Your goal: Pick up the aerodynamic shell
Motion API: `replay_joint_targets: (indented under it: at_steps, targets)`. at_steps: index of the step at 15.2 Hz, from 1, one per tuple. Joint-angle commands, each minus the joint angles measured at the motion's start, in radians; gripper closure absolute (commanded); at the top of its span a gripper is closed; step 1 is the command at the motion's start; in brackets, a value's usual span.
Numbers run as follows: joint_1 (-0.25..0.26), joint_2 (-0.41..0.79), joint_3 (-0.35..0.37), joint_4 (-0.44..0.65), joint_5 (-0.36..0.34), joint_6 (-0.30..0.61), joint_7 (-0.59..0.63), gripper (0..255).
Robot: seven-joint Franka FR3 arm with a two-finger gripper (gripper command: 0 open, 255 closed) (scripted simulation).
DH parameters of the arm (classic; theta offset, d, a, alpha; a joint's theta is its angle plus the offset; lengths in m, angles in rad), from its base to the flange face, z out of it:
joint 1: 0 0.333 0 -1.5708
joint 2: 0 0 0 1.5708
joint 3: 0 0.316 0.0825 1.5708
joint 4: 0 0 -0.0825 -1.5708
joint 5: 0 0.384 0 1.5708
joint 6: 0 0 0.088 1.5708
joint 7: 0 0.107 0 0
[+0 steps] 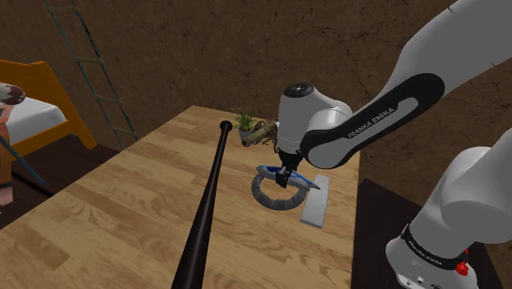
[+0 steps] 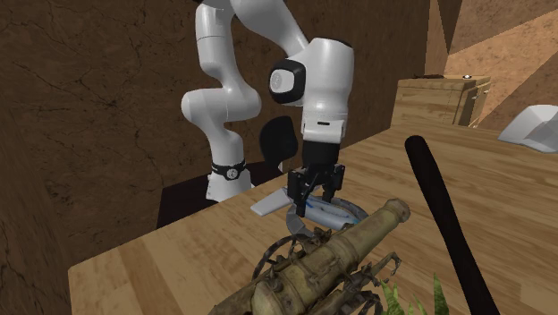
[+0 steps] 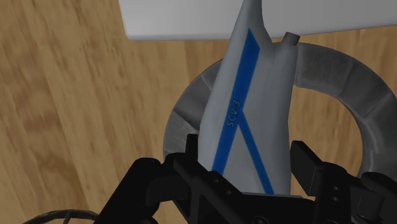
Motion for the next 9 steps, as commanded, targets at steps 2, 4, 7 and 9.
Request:
replay_joint_targets:
  at_steps: [2,4,7,9]
  targets:
    - [0.002,-0.011,-0.003,0.005,0.006,-0.016,-0.008,255]
    - [0.007,-0.035,-0.008,0.015,0.018,-0.048,-0.02,255]
    - [0.014,-0.068,-0.015,0.031,0.033,-0.096,-0.035,255]
    - [0.018,-0.089,-0.019,0.043,0.041,-0.128,-0.044,255]
